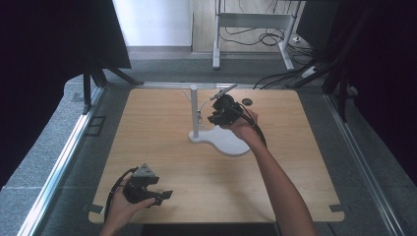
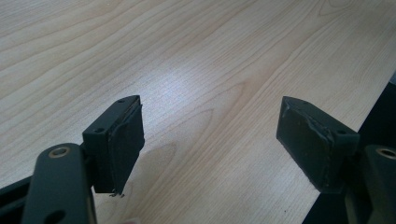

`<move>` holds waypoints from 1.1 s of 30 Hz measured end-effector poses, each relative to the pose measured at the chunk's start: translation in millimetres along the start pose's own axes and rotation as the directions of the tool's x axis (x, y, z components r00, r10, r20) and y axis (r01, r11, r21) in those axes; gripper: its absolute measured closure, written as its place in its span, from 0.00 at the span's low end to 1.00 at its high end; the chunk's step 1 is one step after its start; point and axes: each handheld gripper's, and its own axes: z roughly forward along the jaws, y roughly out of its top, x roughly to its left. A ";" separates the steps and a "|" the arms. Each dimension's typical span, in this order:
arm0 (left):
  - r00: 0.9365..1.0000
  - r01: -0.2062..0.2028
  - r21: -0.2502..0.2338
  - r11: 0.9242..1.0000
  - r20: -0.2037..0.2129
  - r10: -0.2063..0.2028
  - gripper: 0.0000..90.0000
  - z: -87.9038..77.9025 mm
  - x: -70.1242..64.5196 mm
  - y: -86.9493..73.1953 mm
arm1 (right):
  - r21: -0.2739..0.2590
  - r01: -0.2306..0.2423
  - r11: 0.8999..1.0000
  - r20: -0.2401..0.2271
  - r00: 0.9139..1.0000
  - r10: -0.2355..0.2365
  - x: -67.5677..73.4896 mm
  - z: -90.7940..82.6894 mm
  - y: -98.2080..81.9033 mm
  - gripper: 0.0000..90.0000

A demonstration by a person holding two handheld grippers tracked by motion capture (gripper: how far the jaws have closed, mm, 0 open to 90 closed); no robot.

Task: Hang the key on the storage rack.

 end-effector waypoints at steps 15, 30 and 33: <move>1.000 -0.003 0.006 1.000 -0.008 0.003 0.26 2.7 -2.4 0.6 | -0.016 -0.034 0.999 -0.019 0.999 0.034 3.9 -30.5 -66.8 0.69; 1.000 -0.007 0.028 1.000 -0.020 0.008 0.26 7.7 -4.6 0.7 | -0.080 -0.103 0.991 -0.015 0.995 0.102 18.3 -54.4 -146.2 0.59; 1.000 -0.007 0.029 1.000 -0.017 0.008 0.26 7.8 -5.2 0.8 | -0.086 -0.096 0.992 -0.017 0.995 0.095 24.6 -56.8 -154.5 0.58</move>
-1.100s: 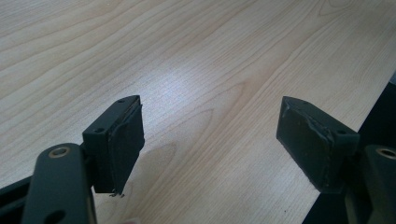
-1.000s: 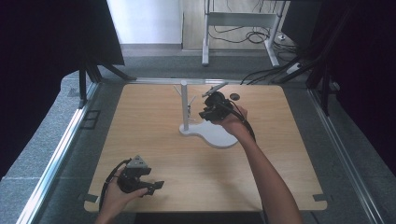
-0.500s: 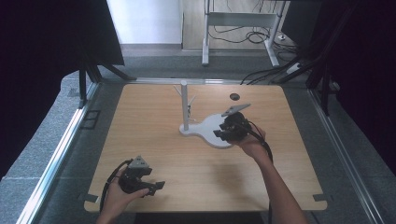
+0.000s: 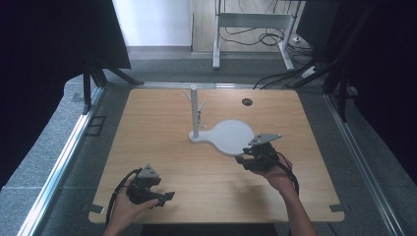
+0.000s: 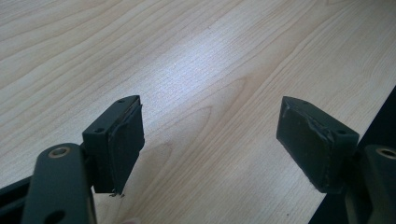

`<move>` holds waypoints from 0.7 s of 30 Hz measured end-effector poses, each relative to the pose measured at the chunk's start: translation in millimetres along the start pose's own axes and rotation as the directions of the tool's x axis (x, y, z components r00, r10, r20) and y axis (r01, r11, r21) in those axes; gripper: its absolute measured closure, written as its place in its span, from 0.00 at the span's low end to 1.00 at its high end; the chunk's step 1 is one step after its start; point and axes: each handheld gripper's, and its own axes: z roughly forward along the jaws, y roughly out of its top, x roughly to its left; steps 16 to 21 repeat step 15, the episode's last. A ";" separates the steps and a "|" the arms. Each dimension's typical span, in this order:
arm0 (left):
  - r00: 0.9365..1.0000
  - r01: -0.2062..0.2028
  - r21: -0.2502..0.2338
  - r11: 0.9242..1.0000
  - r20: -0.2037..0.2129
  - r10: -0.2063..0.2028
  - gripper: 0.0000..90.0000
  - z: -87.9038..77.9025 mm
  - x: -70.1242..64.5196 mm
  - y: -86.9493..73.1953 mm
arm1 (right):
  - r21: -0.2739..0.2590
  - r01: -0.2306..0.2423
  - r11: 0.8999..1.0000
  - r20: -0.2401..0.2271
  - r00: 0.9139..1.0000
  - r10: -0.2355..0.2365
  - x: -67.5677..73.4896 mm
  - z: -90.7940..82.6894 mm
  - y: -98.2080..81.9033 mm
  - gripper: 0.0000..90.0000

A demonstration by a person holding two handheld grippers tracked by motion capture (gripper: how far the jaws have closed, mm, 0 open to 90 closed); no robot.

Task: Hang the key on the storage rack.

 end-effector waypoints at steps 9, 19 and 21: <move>1.000 -0.006 0.003 1.000 0.000 0.006 0.26 1.4 -1.8 0.7 | 0.023 -0.020 1.000 -0.016 1.000 0.020 6.1 0.7 -23.6 0.57; 1.000 -0.009 0.003 1.000 0.002 0.009 0.26 2.3 -2.3 1.1 | 0.002 -0.048 0.999 0.010 0.999 0.048 1.8 -2.5 -27.4 0.54; 1.000 -0.009 0.003 1.000 0.002 0.009 0.26 2.3 -2.3 1.1 | 0.002 -0.048 0.999 0.010 0.999 0.048 1.8 -2.5 -27.4 0.54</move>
